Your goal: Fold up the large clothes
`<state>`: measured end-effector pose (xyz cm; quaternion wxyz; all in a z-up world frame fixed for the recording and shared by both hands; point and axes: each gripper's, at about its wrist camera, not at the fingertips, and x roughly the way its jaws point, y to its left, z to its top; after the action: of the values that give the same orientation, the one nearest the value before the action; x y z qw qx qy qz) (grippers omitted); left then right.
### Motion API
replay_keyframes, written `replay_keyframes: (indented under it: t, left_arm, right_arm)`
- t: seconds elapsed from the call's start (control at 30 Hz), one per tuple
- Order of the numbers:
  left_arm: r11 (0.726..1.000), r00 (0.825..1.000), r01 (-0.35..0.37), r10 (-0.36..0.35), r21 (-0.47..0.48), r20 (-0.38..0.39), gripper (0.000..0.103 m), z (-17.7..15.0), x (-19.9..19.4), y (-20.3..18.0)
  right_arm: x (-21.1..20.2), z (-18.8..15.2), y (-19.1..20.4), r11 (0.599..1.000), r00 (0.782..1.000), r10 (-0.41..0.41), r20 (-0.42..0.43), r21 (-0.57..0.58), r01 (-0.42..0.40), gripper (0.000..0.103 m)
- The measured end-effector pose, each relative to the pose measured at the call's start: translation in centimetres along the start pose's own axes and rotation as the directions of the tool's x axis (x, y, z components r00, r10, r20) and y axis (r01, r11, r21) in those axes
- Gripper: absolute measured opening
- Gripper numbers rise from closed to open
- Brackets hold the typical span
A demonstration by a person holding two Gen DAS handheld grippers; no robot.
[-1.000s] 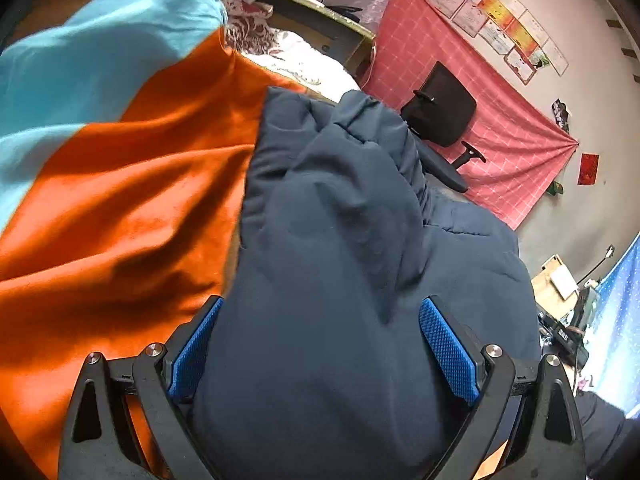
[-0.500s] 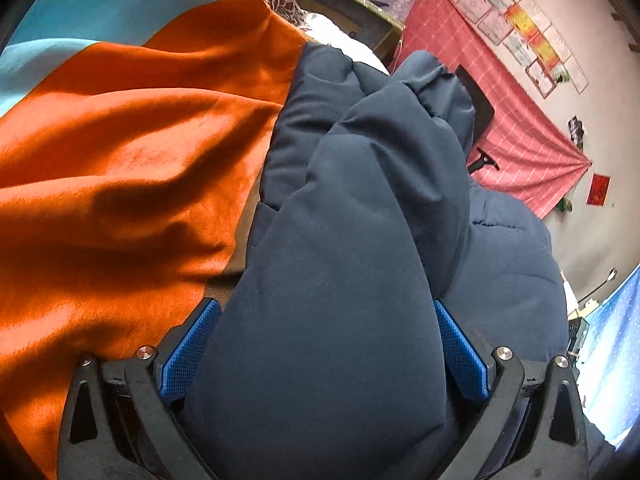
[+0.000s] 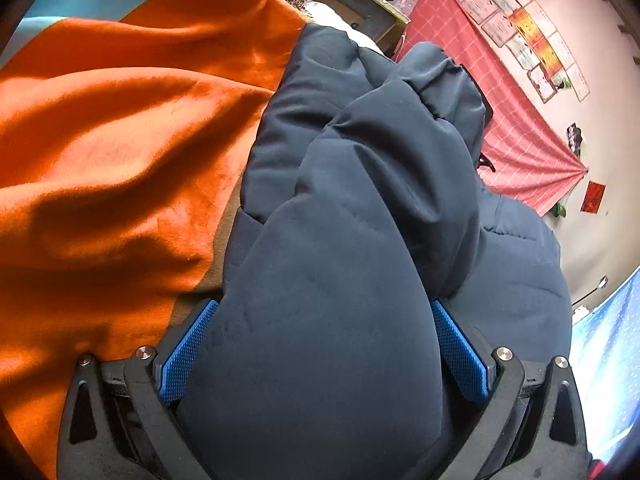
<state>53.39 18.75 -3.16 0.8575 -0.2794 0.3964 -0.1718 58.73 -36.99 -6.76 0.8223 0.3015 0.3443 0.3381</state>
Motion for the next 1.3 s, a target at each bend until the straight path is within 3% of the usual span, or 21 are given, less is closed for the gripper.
replay_keyframes:
  t: [0.13,0.27,0.37,0.5,0.57,0.67,0.73,0.77,0.8,1.0,1.2,1.3]
  left_arm:
    - [0.999,0.999,-0.038,0.037,0.039,0.033,0.092,-0.6,-0.8,-1.2]
    - [0.988,0.993,-0.103,0.096,0.119,0.064,0.069,-1.1,-0.9,-3.5]
    - [0.96,0.98,-0.19,0.173,0.205,0.096,0.053,-2.1,-0.9,-5.9]
    - [0.875,0.939,-0.342,0.299,0.342,0.172,0.04,-4.3,-0.6,-9.5]
    - [0.812,0.91,-0.414,0.356,0.411,0.214,0.036,-5.9,0.1,-11.3]
    - [0.738,0.879,-0.477,0.403,0.477,0.256,0.032,-7.4,1.5,-13.3]
    - [0.713,0.869,-0.495,0.416,0.496,0.269,0.031,-8.1,1.8,-13.7]
    - [0.712,0.869,-0.495,0.416,0.498,0.269,0.03,-8.4,1.8,-13.5]
    - [0.718,0.872,-0.489,0.412,0.494,0.265,0.029,-8.5,1.7,-13.3]
    - [0.821,0.915,-0.404,0.355,0.405,0.193,0.021,-7.4,0.3,-11.6]
    - [0.855,0.921,-0.385,0.33,0.348,0.206,0.013,-7.0,-1.5,-12.4]
    - [0.857,0.921,-0.379,0.311,0.35,0.234,0.011,-5.1,-3.3,-14.5]
  right_arm:
    - [0.4,0.0,2.5,0.994,0.998,-0.046,-0.032,-0.104,0.042,0.103]
    - [1.7,0.4,4.0,0.983,0.99,-0.121,-0.078,-0.148,0.109,0.103]
    - [2.6,0.3,3.9,0.982,0.981,-0.157,-0.112,-0.122,0.143,0.103]
    - [3.3,-0.1,3.4,0.98,0.972,-0.188,-0.14,-0.089,0.176,0.103]
    - [3.6,-0.2,3.9,0.972,0.963,-0.225,-0.149,-0.1,0.212,0.103]
    - [4.1,-0.1,4.3,0.96,0.946,-0.275,-0.175,-0.11,0.258,0.103]
    - [4.5,0.0,5.0,0.944,0.925,-0.323,-0.202,-0.136,0.3,0.103]
    - [4.7,0.1,5.3,0.938,0.917,-0.34,-0.209,-0.151,0.313,0.1]
    - [4.8,0.2,6.1,0.932,0.914,-0.35,-0.207,-0.177,0.317,0.09]
    - [4.5,-0.2,9.0,0.892,0.891,-0.423,-0.164,-0.252,0.377,0.049]
    - [3.6,0.2,12.2,0.85,0.87,-0.483,-0.099,-0.292,0.439,0.024]
    - [2.8,0.9,14.5,0.831,0.866,-0.498,-0.057,-0.319,0.457,0.02]
